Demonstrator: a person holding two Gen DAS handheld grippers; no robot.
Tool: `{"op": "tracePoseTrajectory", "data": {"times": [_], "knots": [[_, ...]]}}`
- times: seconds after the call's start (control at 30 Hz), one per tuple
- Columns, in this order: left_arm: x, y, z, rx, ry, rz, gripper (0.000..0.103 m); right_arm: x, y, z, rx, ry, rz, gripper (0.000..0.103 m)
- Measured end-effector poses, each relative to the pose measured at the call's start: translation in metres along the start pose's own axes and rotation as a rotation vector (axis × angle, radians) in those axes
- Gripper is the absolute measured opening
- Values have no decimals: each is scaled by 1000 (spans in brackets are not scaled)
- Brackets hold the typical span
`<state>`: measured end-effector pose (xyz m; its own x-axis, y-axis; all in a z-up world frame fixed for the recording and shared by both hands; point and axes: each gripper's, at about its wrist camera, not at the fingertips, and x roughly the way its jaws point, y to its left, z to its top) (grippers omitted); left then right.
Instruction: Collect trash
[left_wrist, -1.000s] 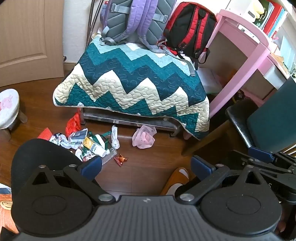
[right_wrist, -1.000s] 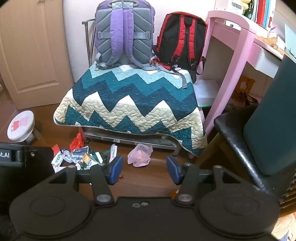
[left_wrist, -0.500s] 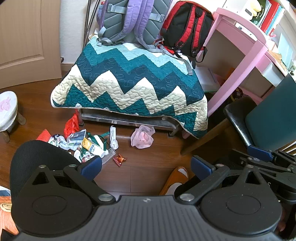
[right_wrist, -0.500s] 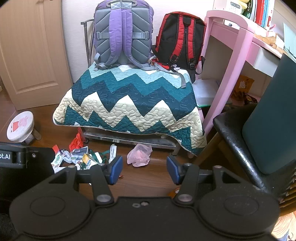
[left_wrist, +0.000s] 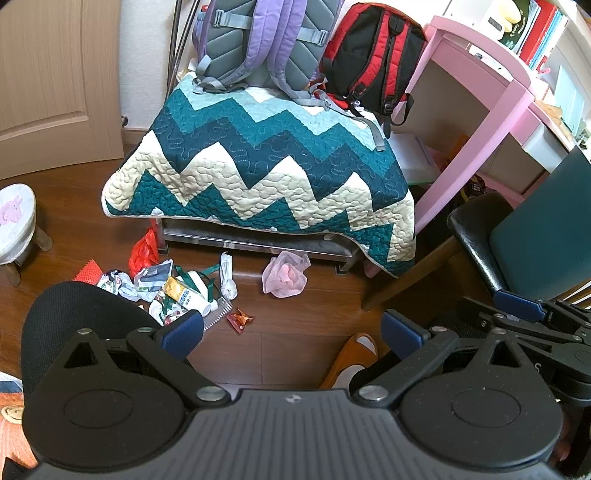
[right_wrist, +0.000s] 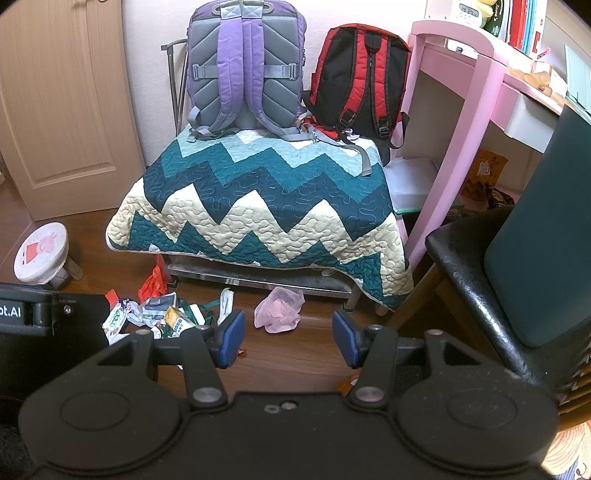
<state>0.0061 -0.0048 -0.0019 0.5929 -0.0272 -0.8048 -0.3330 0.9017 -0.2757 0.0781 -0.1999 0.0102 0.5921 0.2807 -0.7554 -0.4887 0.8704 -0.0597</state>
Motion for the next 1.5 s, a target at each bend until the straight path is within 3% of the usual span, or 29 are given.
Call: {"op": "tracePoseTrajectory", "data": {"times": [1.5], "knots": [[6, 12, 10, -20, -5, 6, 103, 4, 0, 5, -6, 5, -3, 52]]}}
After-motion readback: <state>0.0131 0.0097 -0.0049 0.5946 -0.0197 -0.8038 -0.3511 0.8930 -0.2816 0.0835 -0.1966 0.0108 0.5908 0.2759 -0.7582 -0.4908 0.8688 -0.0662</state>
